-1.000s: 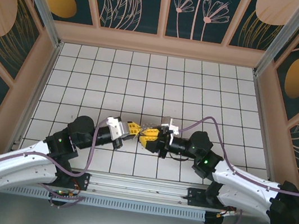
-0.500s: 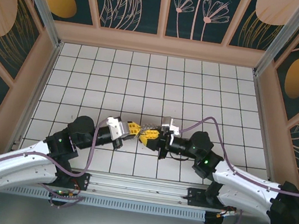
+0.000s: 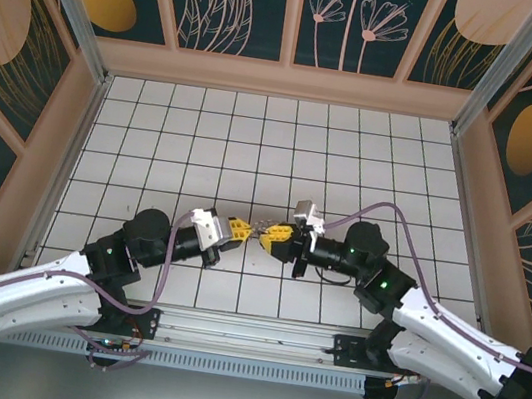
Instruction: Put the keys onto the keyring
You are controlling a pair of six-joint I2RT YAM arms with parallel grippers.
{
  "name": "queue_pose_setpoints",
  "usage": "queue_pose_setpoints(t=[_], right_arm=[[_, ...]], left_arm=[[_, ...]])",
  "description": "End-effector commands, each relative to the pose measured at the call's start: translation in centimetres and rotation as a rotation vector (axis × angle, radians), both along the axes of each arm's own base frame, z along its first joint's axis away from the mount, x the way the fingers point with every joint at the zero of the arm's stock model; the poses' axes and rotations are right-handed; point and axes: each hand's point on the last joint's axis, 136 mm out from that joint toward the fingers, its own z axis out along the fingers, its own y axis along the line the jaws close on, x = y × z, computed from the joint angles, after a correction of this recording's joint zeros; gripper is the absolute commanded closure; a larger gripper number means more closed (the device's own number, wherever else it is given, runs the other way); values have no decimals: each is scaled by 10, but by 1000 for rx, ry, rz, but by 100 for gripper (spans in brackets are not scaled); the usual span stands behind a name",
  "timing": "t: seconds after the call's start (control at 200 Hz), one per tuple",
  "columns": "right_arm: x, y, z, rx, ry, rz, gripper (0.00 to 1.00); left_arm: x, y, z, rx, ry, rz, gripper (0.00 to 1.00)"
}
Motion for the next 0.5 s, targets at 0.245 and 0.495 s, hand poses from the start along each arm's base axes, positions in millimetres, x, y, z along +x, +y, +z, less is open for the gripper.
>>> queue_pose_setpoints(t=[0.245, 0.495], right_arm=[[26, 3, 21, -107, -41, -2, 100], [26, 6, 18, -188, -55, 35, 100]], left_arm=[[6, 2, -25, 16, 122, 41, 63], [3, 12, -16, 21, 133, 57, 61]])
